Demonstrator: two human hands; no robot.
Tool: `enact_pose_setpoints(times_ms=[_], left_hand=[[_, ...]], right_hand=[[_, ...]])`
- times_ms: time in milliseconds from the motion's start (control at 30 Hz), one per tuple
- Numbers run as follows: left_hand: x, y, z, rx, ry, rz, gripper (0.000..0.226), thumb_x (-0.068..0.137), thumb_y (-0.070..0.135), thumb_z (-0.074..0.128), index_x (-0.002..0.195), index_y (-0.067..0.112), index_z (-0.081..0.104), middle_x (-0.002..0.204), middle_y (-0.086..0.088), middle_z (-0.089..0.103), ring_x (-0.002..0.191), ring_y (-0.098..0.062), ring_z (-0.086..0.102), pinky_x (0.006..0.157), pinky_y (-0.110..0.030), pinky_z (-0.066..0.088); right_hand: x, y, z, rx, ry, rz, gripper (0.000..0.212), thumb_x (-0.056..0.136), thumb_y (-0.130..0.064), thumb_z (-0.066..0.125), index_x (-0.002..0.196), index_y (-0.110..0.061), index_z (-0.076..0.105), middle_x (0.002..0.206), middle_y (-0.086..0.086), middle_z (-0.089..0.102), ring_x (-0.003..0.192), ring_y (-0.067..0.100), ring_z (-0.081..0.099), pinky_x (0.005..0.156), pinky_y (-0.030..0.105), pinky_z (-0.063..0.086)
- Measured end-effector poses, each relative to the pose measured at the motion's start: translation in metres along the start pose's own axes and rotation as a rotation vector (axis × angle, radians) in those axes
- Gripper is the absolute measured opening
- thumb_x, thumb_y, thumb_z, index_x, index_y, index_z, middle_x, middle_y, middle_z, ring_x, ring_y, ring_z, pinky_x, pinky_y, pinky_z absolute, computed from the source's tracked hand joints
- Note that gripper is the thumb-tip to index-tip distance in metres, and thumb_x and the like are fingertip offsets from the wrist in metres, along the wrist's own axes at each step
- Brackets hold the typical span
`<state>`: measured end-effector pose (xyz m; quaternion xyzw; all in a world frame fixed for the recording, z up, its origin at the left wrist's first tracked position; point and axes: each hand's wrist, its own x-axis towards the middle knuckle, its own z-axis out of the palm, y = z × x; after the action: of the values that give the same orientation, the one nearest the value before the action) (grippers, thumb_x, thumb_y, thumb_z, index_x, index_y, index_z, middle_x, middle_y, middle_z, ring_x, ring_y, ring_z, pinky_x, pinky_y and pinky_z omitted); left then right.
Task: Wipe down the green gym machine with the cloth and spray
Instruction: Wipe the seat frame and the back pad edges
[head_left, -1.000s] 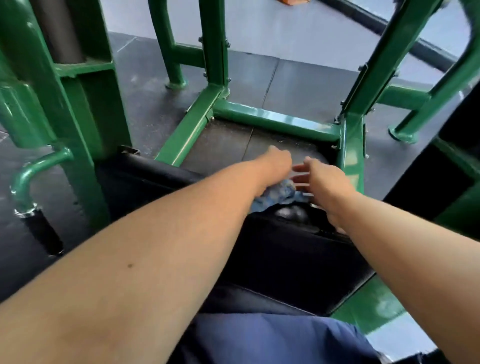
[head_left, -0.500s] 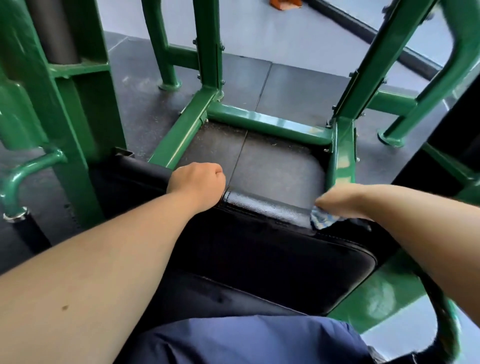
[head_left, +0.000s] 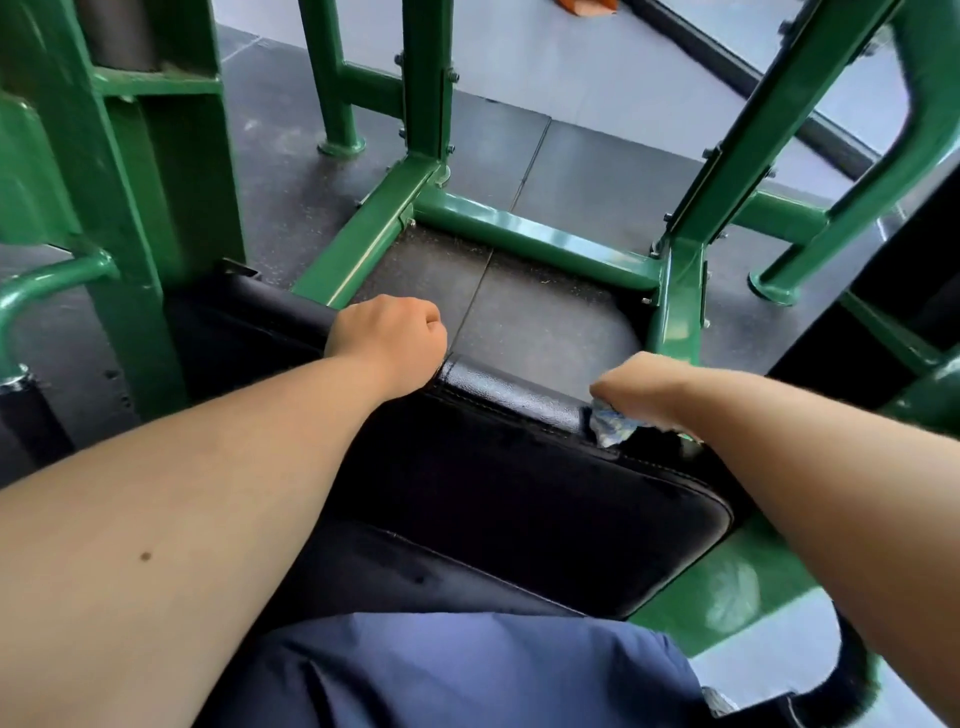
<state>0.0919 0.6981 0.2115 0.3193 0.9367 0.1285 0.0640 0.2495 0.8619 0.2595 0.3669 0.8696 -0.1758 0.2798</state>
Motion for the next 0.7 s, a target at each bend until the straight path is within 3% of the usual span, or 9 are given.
enact_pose_setpoints(times_ms=[133,200,300,400,467,534,600,634,701], left_hand=[[0.000,0.000,0.001,-0.013,0.031,-0.001,0.029,0.090,0.022,0.035,0.089,0.025,0.064,0.081,-0.001,0.054,0.076,-0.029,0.048,0.066,-0.031,0.035],[-0.002,0.000,0.001,-0.028,0.043,-0.004,0.029,0.091,0.021,0.035,0.090,0.025,0.064,0.082,-0.001,0.053,0.077,-0.029,0.048,0.067,-0.031,0.035],[-0.004,-0.002,0.000,-0.029,0.046,0.011,0.028,0.091,0.021,0.035,0.090,0.023,0.063,0.082,-0.002,0.053,0.077,-0.030,0.047,0.067,-0.031,0.035],[-0.005,-0.002,-0.001,-0.024,0.039,0.012,0.026,0.090,0.021,0.035,0.088,0.024,0.061,0.082,-0.002,0.051,0.076,-0.030,0.046,0.067,-0.031,0.035],[-0.005,-0.002,-0.001,-0.021,0.046,0.009,0.027,0.090,0.020,0.035,0.087,0.023,0.062,0.081,-0.003,0.052,0.075,-0.030,0.046,0.067,-0.031,0.036],[-0.004,-0.002,-0.001,-0.013,0.051,0.008,0.027,0.090,0.020,0.036,0.089,0.022,0.063,0.081,-0.003,0.053,0.075,-0.030,0.047,0.066,-0.032,0.036],[-0.004,-0.002,-0.001,-0.003,0.060,0.002,0.027,0.090,0.020,0.037,0.090,0.022,0.064,0.080,-0.004,0.054,0.075,-0.031,0.047,0.065,-0.031,0.036],[-0.004,-0.001,0.000,0.001,0.061,0.002,0.027,0.089,0.020,0.037,0.090,0.022,0.065,0.080,-0.004,0.053,0.075,-0.031,0.047,0.066,-0.031,0.035],[-0.004,0.000,0.000,0.008,0.066,0.002,0.028,0.090,0.020,0.038,0.091,0.022,0.065,0.081,-0.005,0.053,0.076,-0.031,0.046,0.066,-0.031,0.035]], right_hand=[[-0.010,0.025,0.005,-0.183,0.104,0.030,0.020,0.097,-0.009,0.036,0.100,-0.005,0.056,0.101,0.016,0.055,0.090,0.031,0.051,0.072,0.026,0.038],[-0.013,0.030,0.015,-0.191,0.154,0.006,0.023,0.096,-0.009,0.038,0.107,-0.005,0.058,0.109,0.017,0.060,0.095,0.034,0.056,0.074,0.030,0.042],[-0.020,0.043,0.021,-0.141,0.238,0.074,0.012,0.097,-0.014,0.039,0.097,-0.010,0.050,0.111,0.017,0.060,0.100,0.036,0.058,0.083,0.033,0.049],[-0.027,0.045,0.015,-0.138,0.191,0.219,0.025,0.095,-0.012,0.038,0.110,-0.009,0.057,0.121,0.017,0.060,0.110,0.035,0.058,0.081,0.032,0.045],[-0.029,0.026,0.017,-0.094,0.223,0.178,0.029,0.093,-0.011,0.042,0.115,-0.005,0.061,0.121,0.016,0.061,0.112,0.035,0.058,0.081,0.032,0.044],[-0.026,0.001,0.030,0.138,0.374,0.047,0.025,0.089,-0.018,0.043,0.094,-0.008,0.066,0.101,0.014,0.066,0.104,0.035,0.061,0.072,0.030,0.040],[-0.027,-0.015,0.045,0.418,0.543,-0.053,0.022,0.088,-0.025,0.043,0.075,-0.018,0.059,0.087,0.009,0.066,0.093,0.031,0.062,0.069,0.029,0.040],[-0.030,-0.014,0.052,0.484,0.590,-0.102,0.019,0.090,-0.024,0.045,0.079,-0.019,0.061,0.090,0.007,0.067,0.093,0.028,0.060,0.073,0.030,0.042],[-0.039,0.002,0.062,0.381,0.606,-0.189,0.017,0.090,-0.024,0.050,0.097,-0.021,0.066,0.104,0.003,0.067,0.099,0.025,0.058,0.078,0.029,0.041]])
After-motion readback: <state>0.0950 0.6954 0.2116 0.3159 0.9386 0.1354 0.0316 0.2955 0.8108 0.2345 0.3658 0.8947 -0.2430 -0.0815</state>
